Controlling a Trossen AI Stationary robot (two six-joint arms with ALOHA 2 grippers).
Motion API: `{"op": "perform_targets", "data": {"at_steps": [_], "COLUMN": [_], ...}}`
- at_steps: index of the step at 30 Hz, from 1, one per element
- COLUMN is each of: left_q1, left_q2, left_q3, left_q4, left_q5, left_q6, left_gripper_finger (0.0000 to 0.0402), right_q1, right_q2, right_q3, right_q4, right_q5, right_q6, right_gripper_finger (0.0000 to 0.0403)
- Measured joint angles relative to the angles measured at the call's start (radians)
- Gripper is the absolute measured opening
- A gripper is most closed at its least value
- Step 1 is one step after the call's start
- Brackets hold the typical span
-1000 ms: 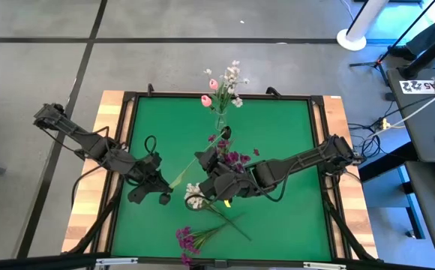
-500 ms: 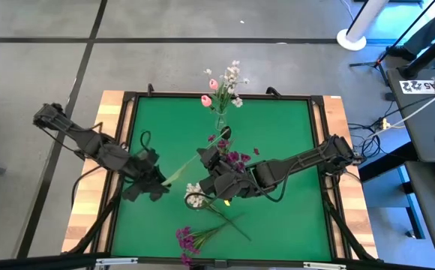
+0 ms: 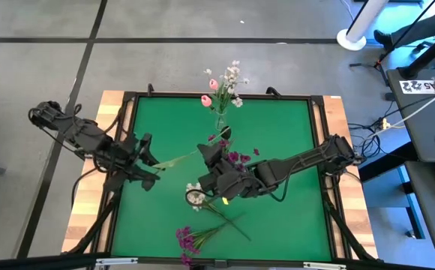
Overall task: Sort flowers into vase by color
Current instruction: Put the black flower into the yellow transparent vase
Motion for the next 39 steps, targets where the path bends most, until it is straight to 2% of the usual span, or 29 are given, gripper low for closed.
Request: {"op": "perform_targets", "data": {"at_steps": [3,9,15,20,28,34,39], "left_q1": [0.000,-0.001,-0.001,0.000,0.000,-0.001,-0.002], "left_q2": [0.000,0.050,0.127,0.142,0.089,0.070,0.070], "left_q3": [0.009,0.010,0.010,0.010,0.104,0.195,0.223], "left_q4": [-0.063,-0.252,-0.279,-0.304,-0.487,-0.469,-0.483], "left_q5": [0.001,0.007,0.009,0.002,-0.050,-0.056,-0.112], "left_q6": [-0.013,-0.151,-0.209,-0.208,-0.208,-0.156,-0.065], "left_gripper_finger": [0.0153,0.0184,0.0224,0.0248,0.0253,0.0253,0.0254], "right_q1": [0.000,-0.001,-0.001,-0.001,-0.001,-0.001,-0.001], "right_q2": [-0.002,-0.002,-0.002,-0.002,-0.001,-0.001,-0.001], "right_q3": [0.000,0.000,-0.001,-0.001,-0.001,-0.001,-0.001], "right_q4": [0.022,0.020,0.018,0.005,-0.057,-0.051,0.013], "right_q5": [0.013,0.063,0.063,0.066,0.124,0.123,0.103], "right_q6": [-0.012,-0.106,-0.119,-0.129,-0.132,-0.126,-0.049], "right_gripper_finger": [0.0007,0.0007,0.0007,0.0007,0.0007,0.0007,0.0007]}}
